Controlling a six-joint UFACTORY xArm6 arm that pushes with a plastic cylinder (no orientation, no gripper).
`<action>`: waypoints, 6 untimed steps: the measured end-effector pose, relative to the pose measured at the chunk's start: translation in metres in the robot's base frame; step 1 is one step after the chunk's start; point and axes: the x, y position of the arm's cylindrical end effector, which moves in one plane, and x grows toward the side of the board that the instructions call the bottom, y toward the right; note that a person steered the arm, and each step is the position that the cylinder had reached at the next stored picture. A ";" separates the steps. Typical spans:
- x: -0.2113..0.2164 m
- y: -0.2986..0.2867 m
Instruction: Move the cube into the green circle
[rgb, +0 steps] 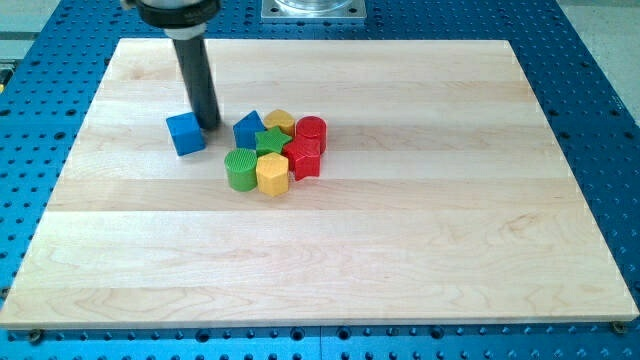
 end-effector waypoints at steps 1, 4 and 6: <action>0.008 -0.029; 0.040 -0.036; 0.055 0.006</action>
